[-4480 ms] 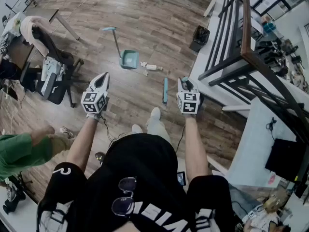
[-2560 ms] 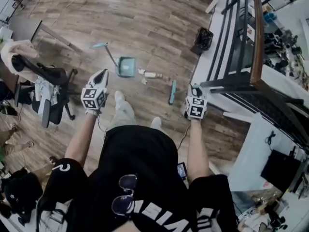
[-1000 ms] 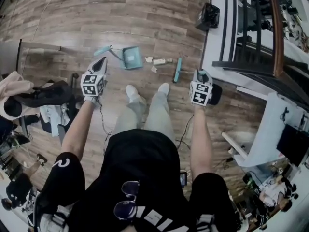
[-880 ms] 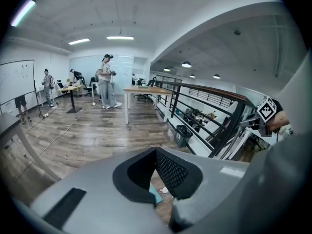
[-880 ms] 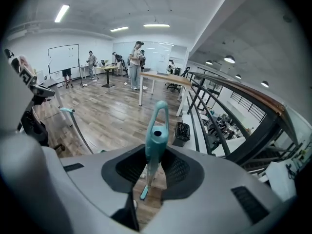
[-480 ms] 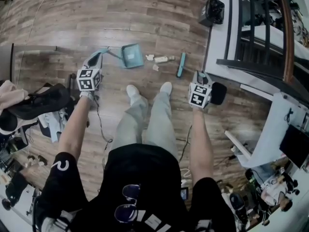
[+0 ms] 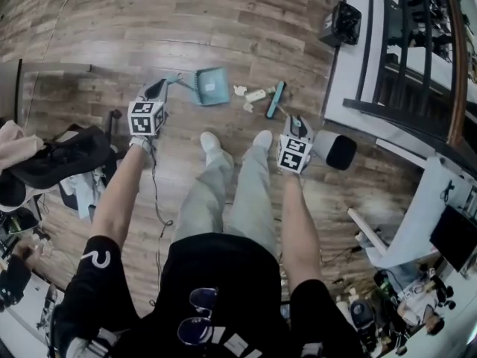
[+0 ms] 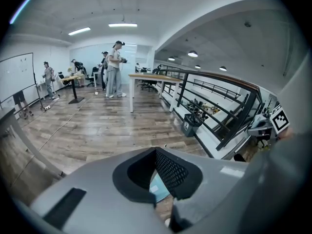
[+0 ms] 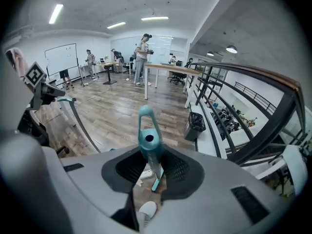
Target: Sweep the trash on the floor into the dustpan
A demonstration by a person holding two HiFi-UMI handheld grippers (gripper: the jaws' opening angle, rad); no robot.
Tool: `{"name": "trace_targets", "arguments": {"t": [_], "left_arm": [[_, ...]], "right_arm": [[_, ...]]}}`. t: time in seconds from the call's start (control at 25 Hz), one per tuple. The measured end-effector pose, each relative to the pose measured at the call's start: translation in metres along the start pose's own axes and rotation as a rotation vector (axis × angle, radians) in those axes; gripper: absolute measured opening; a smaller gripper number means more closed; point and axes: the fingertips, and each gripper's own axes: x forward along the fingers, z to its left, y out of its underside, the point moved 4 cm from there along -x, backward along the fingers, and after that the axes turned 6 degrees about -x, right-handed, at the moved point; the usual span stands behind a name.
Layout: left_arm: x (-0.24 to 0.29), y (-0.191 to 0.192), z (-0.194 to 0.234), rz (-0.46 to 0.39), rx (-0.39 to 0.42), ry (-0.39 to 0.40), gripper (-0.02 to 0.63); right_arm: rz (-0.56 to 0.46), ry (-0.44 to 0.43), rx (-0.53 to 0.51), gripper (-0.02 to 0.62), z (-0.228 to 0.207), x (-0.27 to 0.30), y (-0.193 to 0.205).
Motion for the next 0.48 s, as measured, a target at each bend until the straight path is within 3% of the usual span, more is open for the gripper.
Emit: {"name": "trace_targets", "arguments": {"t": [0.2, 0.48], "left_arm": [[0.003, 0.009, 0.011, 0.04, -0.018, -0.005, -0.002], [0.004, 0.008, 0.014, 0.028, -0.032, 0.002, -0.002]], "right_arm": [[0.005, -0.033, 0.02, 0.087, 0.028, 0.003, -0.006], [0.006, -0.075, 0.015, 0.092, 0.054, 0.004, -0.008]]}}
